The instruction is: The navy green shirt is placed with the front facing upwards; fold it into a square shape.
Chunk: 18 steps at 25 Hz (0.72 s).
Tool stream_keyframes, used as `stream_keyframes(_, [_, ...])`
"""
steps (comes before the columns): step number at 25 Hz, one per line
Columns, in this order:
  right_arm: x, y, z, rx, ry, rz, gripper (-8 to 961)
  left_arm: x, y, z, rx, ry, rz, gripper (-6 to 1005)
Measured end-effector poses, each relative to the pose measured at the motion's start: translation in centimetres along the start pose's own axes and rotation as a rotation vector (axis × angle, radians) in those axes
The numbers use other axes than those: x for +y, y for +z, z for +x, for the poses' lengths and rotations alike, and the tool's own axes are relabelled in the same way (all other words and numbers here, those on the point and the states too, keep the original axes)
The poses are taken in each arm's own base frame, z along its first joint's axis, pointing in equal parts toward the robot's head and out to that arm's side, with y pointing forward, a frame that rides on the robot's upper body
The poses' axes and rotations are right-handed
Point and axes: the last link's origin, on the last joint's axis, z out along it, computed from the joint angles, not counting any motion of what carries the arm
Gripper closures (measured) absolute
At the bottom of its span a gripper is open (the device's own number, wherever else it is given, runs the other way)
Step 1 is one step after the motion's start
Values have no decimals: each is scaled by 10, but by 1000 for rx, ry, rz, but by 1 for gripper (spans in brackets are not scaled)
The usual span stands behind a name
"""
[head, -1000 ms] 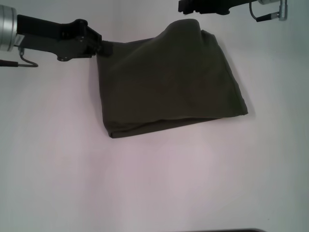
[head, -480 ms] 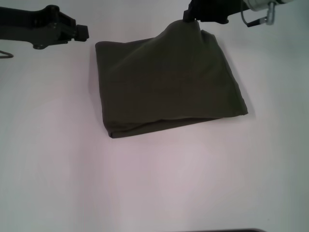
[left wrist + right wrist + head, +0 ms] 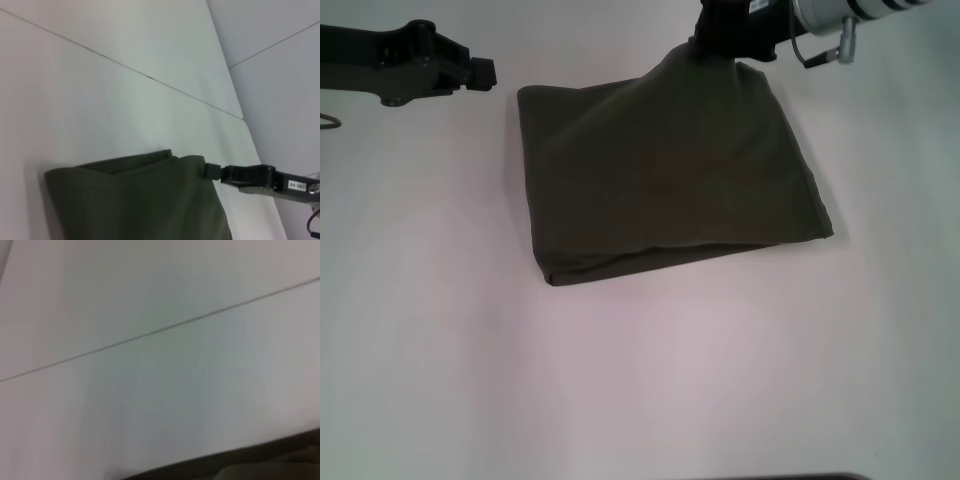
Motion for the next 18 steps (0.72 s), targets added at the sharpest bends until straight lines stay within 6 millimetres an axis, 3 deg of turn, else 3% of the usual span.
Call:
stream_keyframes(8, [-15,5,6,-23,21,53,937,5,5,2,-6,13,-11,943])
stream_keyframes(18, [-16,17,16,-37,-11,89,937,5,5,0,-8,10,-14,943])
